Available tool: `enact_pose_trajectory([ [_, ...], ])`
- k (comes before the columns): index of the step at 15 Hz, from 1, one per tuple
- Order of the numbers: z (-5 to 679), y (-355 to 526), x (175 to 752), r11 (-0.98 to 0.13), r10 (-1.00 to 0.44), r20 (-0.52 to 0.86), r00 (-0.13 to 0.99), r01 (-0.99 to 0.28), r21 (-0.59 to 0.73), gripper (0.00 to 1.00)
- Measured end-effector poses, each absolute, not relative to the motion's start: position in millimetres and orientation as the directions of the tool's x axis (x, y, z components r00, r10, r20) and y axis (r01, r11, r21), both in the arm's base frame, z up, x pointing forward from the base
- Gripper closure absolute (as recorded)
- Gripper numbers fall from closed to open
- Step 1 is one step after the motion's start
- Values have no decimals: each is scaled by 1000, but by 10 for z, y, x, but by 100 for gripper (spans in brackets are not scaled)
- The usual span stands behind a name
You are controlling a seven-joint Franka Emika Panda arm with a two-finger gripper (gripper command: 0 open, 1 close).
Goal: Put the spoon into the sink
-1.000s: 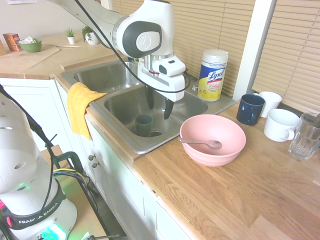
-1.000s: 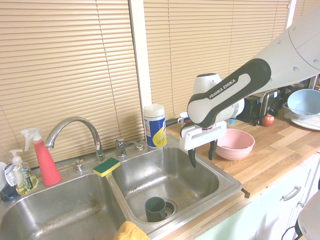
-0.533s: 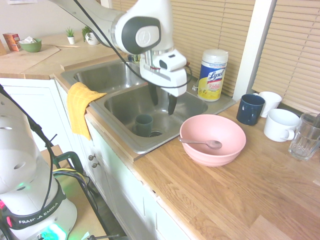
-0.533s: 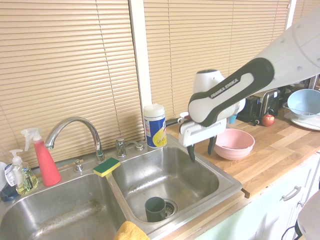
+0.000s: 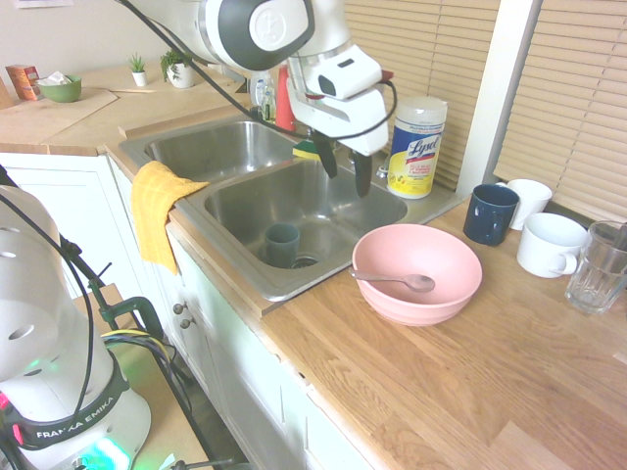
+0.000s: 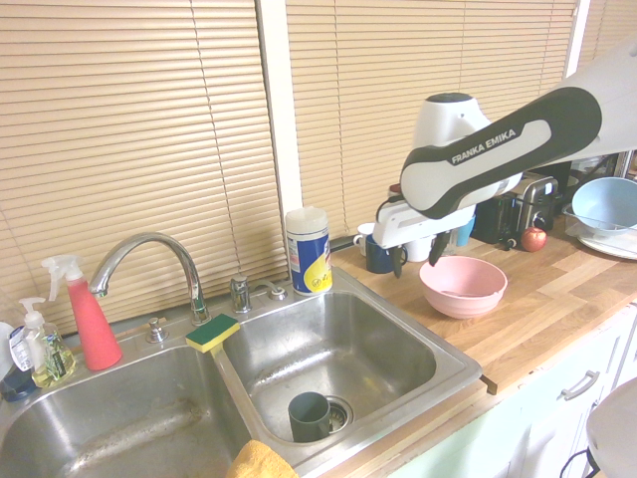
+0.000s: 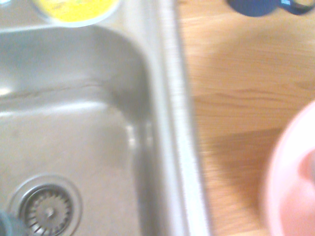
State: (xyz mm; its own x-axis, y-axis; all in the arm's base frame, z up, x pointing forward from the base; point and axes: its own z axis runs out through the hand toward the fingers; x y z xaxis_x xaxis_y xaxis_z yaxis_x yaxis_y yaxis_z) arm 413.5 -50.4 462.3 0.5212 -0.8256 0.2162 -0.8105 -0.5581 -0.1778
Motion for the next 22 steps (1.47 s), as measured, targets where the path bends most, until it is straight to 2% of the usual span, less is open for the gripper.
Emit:
enact_pose_trajectory([
  [6,4461,-1129,3951,-461,-886,145,441,-872,-167,0],
  [16,3788,-1717,3872,-401,-916,35,400,-910,-105,0],
  [17,3708,-1747,3908,-402,-916,23,401,-910,-99,100],
  [22,3527,-1817,3999,-407,-912,-16,409,-910,-82,100],
])
